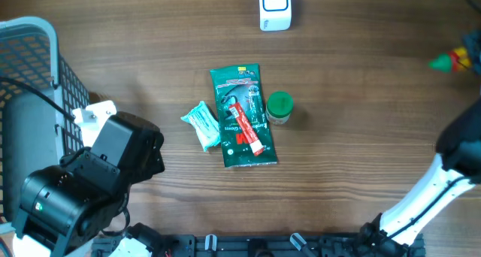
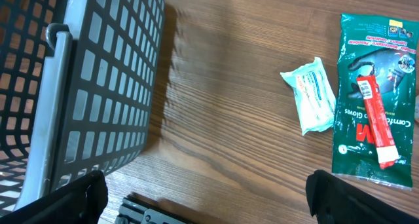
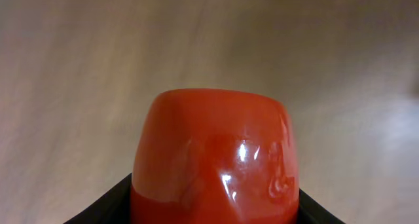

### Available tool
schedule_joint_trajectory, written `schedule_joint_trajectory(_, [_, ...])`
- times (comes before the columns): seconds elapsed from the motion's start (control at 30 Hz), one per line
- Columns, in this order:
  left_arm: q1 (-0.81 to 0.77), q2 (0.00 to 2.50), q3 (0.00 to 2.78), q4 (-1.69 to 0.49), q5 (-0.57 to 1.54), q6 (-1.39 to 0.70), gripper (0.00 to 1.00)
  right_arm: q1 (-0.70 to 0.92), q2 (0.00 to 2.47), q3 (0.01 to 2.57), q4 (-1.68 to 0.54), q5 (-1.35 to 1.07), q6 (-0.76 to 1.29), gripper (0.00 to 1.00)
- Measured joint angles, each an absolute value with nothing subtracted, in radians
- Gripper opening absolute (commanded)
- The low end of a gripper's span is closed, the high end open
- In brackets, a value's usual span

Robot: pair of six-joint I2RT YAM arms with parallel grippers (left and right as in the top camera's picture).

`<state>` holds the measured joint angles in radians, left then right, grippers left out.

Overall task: Scan the item barcode
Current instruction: 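Carry the sauce bottle right and set it down off the table edge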

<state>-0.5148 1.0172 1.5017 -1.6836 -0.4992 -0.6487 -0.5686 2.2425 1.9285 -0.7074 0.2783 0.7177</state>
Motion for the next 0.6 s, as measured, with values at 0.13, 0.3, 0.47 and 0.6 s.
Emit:
schedule_joint_trajectory(0.13, [-0.515,1.017,1.502,-1.684,-0.499,-0.649,1.0,-0.698,2.289,1.919,-0.708,0.282,0.646,0.47])
schedule_joint_trajectory(0.3, [-0.515,1.017,1.502,-1.684,-0.499,-0.649,1.0,-0.805,2.359,1.913,-0.719,0.281,0.588,0.9])
schedule_joint_trajectory(0.47, [-0.515,1.017,1.502,-1.684,-0.499,-0.649,1.0,-0.837,2.358,1.938,-0.748,0.22,0.566,1.0])
schedule_joint_trajectory(0.6, [-0.515,1.017,1.502,-1.684,-0.499,-0.649,1.0,-0.83,2.288,1.955,-0.763,0.12,0.562,1.0])
